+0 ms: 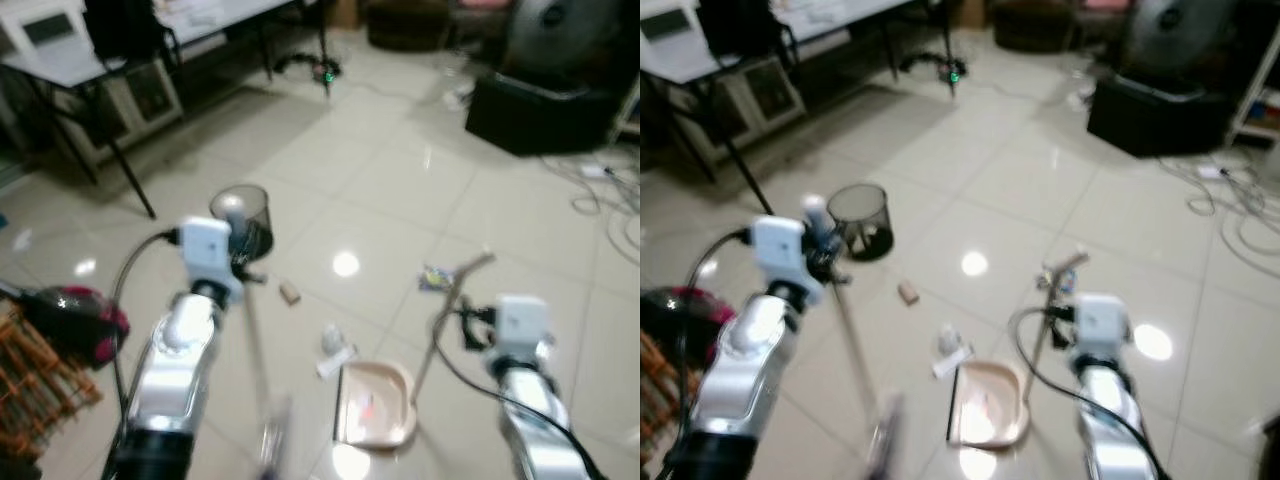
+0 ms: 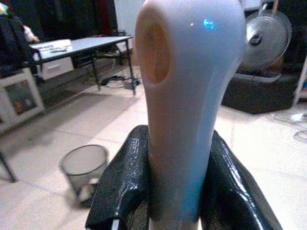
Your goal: Sweep floor
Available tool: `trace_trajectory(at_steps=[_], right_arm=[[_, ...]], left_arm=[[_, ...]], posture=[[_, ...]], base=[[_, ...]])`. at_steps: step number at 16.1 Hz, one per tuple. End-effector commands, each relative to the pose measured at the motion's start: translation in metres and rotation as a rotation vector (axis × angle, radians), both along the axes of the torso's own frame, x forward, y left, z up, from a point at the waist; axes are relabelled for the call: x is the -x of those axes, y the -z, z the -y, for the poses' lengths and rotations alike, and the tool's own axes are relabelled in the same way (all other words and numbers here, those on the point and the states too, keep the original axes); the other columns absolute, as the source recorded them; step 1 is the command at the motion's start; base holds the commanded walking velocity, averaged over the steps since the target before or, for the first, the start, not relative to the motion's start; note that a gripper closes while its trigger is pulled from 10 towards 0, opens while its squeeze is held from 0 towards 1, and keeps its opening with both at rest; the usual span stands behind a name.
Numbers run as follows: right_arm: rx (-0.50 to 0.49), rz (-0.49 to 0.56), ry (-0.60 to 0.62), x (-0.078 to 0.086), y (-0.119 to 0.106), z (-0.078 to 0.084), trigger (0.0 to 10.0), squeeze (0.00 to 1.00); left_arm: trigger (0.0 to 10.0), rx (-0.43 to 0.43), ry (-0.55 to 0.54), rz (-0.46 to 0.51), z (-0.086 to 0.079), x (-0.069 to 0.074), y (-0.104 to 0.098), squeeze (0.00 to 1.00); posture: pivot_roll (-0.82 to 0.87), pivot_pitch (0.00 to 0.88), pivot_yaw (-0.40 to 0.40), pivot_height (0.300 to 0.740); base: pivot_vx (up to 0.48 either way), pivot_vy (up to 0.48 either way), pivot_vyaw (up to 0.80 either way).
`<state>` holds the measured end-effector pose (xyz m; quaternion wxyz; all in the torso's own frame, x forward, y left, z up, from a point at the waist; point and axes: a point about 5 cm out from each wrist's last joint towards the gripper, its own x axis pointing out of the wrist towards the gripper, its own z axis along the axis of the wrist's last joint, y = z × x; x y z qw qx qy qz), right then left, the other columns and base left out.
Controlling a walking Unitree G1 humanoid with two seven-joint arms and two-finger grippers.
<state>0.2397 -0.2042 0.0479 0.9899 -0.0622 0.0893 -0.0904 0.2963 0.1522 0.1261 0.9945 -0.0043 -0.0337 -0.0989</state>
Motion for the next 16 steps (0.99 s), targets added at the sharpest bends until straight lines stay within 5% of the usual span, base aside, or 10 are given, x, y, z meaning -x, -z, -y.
trace_trajectory(at_steps=[1, 12, 15, 16], right_arm=[[-0.019, 0.02, -0.009, -0.002, 0.0, -0.008, 10.0, 0.0], [-0.047, 0.033, 0.073, -0.02, 0.008, 0.028, 10.0, 0.0], [-0.066, 0.041, 0.066, -0.024, 0.01, 0.037, 0.0, 0.0], [-0.068, 0.037, 0.075, -0.025, 0.011, 0.041, 0.0, 0.0]], left_arm=[[10.0, -0.019, -0.029, 0.017, -0.011, -0.001, -0.007, 0.0], [10.0, -0.006, -0.012, 0.016, -0.014, 0.001, -0.013, 0.0], [10.0, -0.013, -0.001, 0.016, -0.016, 0.003, -0.016, 0.0], [10.0, -0.017, 0.001, 0.015, -0.017, 0.004, -0.016, 0.0]], posture=[[-0.03, 0.0, 0.097, 0.74], [0.02, 0.026, 0.114, 0.74], [0.04, 0.048, 0.125, 0.74], [0.05, 0.054, 0.129, 0.74]], base=[[0.292, 0.0, 0.0], [0.072, 0.0, 0.0], [0.0, 0.0, 0.0], [0.0, 0.0, 0.0]])
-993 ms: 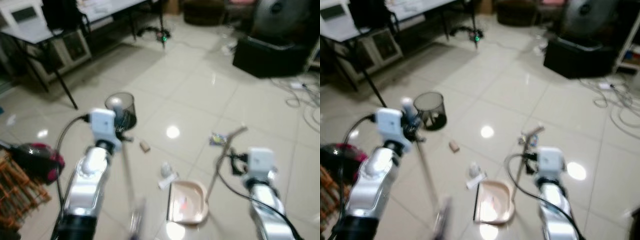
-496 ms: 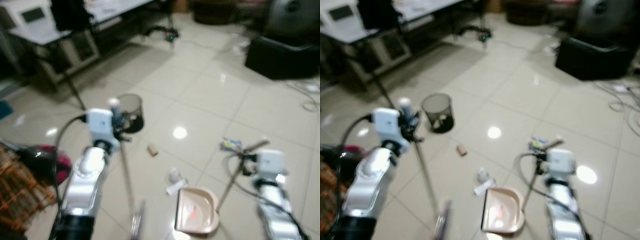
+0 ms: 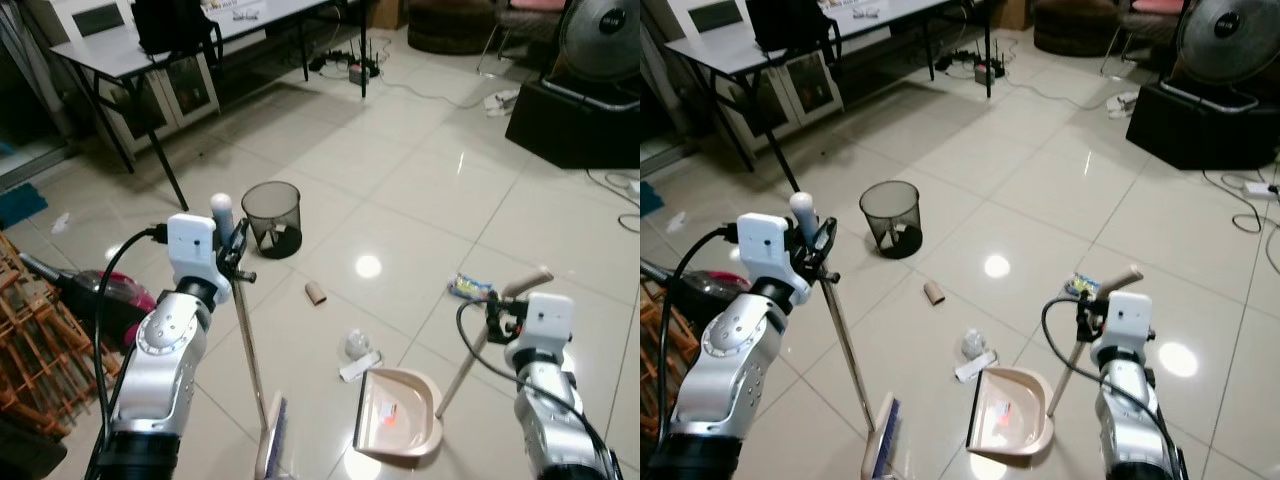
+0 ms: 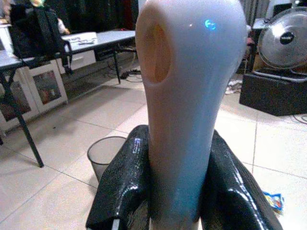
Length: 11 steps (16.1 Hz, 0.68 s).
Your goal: Sweep floor
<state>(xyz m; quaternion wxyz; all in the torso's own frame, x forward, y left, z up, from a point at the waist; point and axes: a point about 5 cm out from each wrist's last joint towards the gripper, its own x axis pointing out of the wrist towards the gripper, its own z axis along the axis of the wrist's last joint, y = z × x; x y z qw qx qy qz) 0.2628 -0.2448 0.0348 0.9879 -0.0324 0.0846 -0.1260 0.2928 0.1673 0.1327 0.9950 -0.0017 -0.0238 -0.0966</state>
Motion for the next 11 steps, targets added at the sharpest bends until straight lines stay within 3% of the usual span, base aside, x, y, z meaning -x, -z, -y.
trace_trajectory(at_steps=[1, 4, 5, 11], right_arm=[[-0.016, 0.009, 0.01, -0.004, -0.002, 0.003, 0.0, 0.0], [-0.041, 0.006, 0.025, -0.011, -0.002, 0.007, 0.0, 0.0], [-0.035, 0.001, 0.013, -0.017, -0.003, 0.009, 10.0, 0.0], [-0.018, -0.008, 0.04, -0.036, -0.016, 0.025, 10.0, 0.0]], left_arm=[[10.0, -0.012, 0.007, 0.034, -0.003, 0.001, -0.01, 0.0], [10.0, -0.018, 0.011, 0.029, -0.005, 0.003, -0.012, 0.0], [10.0, -0.024, 0.016, 0.024, -0.005, 0.003, -0.013, 0.0], [10.0, -0.03, 0.019, 0.015, -0.005, 0.008, -0.015, 0.0]], posture=[[0.05, 0.058, 0.13, 0.74], [0.06, 0.076, 0.141, 0.74], [0.07, 0.085, 0.145, 0.74], [0.1, 0.099, 0.138, 0.74]], base=[[0.0, 0.0, 0.0], [0.0, 0.0, 0.0], [0.0, 0.0, 0.0], [0.0, 0.0, 0.0]])
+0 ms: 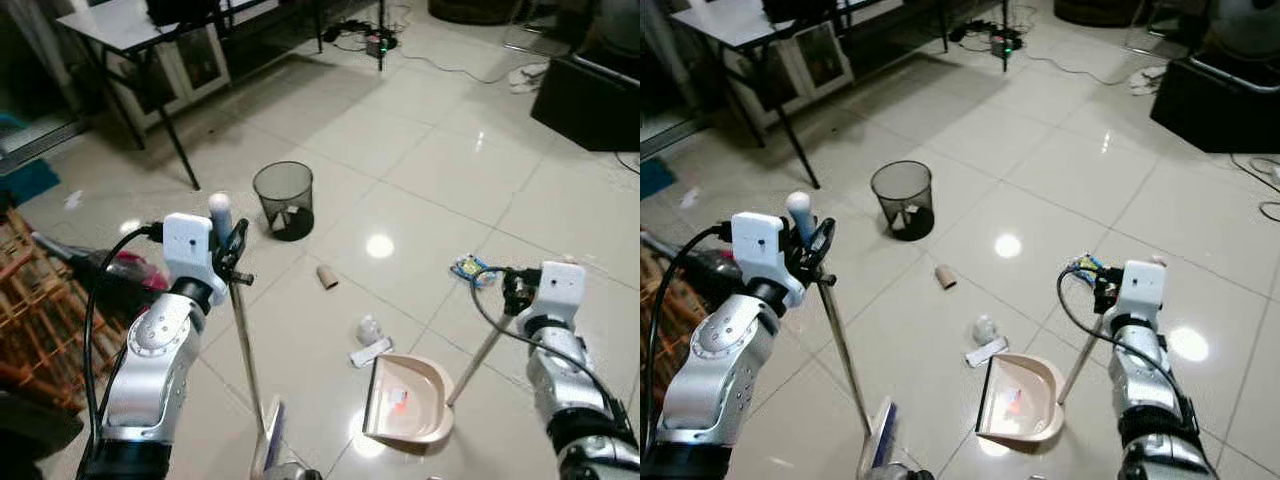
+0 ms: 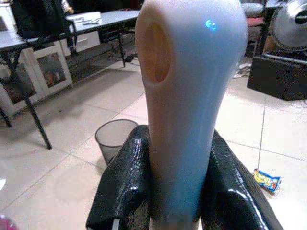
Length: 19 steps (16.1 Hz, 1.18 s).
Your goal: Sweep floor
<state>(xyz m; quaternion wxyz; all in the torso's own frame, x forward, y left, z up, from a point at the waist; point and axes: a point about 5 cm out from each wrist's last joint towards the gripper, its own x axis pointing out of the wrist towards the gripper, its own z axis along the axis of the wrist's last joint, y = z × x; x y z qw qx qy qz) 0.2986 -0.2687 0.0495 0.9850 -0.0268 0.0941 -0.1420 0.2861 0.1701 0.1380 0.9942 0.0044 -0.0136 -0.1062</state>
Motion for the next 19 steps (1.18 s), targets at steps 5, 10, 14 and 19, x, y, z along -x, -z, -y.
trace_trajectory(at_steps=[5, 10, 14, 19], right_arm=[[-0.059, -0.031, 0.055, 0.0, 0.005, 0.006, 10.0, 0.0], [-0.094, -0.02, 0.093, 0.003, 0.009, 0.006, 10.0, 0.0], [-0.105, -0.001, 0.152, 0.006, 0.007, 0.018, 10.0, 0.0], [-0.038, 0.023, 0.11, 0.004, -0.001, 0.023, 10.0, 0.0]], left_arm=[[10.0, -0.019, 0.011, 0.026, -0.002, 0.004, -0.009, 0.0], [10.0, -0.026, 0.015, 0.021, -0.003, 0.006, -0.011, 0.0], [10.0, -0.027, 0.017, 0.017, -0.002, 0.009, -0.011, 0.0], [10.0, -0.032, 0.008, 0.01, -0.004, 0.014, -0.012, 0.0]], posture=[[0.11, 0.108, 0.141, 0.74], [0.12, 0.115, 0.145, 0.74], [0.13, 0.125, 0.151, 0.74], [0.15, 0.136, 0.15, 0.74]], base=[[0.0, 0.0, 0.0], [0.0, 0.0, 0.0], [0.0, 0.0, 0.0], [0.0, 0.0, 0.0]])
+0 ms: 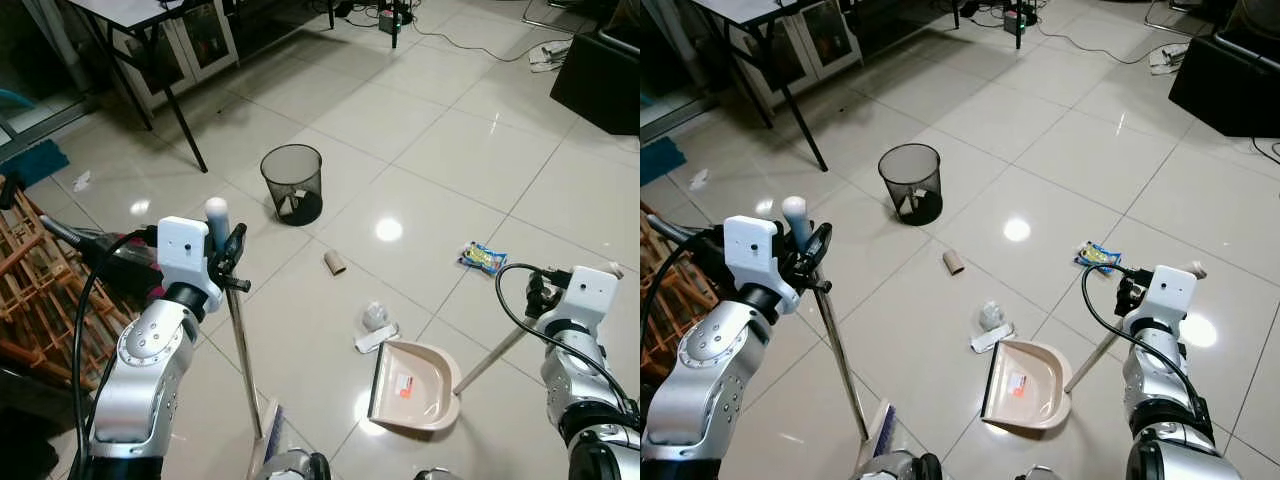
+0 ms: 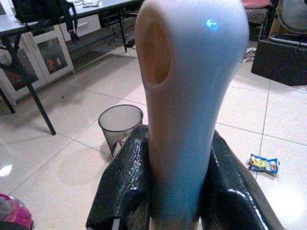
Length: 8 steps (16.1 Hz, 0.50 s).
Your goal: Sweep floor
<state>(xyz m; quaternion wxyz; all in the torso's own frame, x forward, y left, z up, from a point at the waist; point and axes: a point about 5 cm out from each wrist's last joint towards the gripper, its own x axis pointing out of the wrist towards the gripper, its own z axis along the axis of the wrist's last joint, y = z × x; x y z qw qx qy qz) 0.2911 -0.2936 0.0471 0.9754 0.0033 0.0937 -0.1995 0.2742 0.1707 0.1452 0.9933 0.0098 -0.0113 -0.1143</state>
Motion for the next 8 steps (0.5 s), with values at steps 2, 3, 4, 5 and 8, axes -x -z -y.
trace_trajectory(at_steps=[2, 3, 4, 5, 8], right_arm=[[0.033, 0.032, -0.034, -0.006, -0.008, -0.003, 10.0, 0.0], [0.041, 0.039, -0.051, -0.008, -0.008, -0.005, 10.0, 0.0], [0.05, 0.044, -0.062, -0.008, -0.008, -0.008, 10.0, 0.0], [0.052, 0.048, -0.064, -0.008, -0.008, -0.01, 10.0, 0.0], [0.051, 0.09, -0.06, -0.007, -0.009, -0.014, 10.0, 0.0]], left_arm=[[10.0, -0.024, -0.013, 0.011, -0.005, 0.003, -0.004, 0.0], [10.0, -0.025, -0.014, 0.008, -0.005, 0.004, -0.004, 0.0], [10.0, -0.027, -0.014, 0.007, -0.004, 0.005, -0.004, 0.0], [10.0, -0.029, -0.013, 0.007, -0.004, 0.005, -0.004, 0.0], [10.0, -0.037, -0.012, 0.009, -0.005, 0.004, -0.006, 0.0]], posture=[[0.14, 0.137, 0.148, 0.74], [0.14, 0.137, 0.148, 0.74], [0.15, 0.136, 0.149, 0.74], [0.15, 0.136, 0.149, 0.74], [0.15, 0.135, 0.156, 0.74]], base=[[0.0, 0.0, 0.0], [0.0, 0.0, 0.0], [0.0, 0.0, 0.0], [0.0, 0.0, 0.0], [0.0, 0.0, 0.0]])
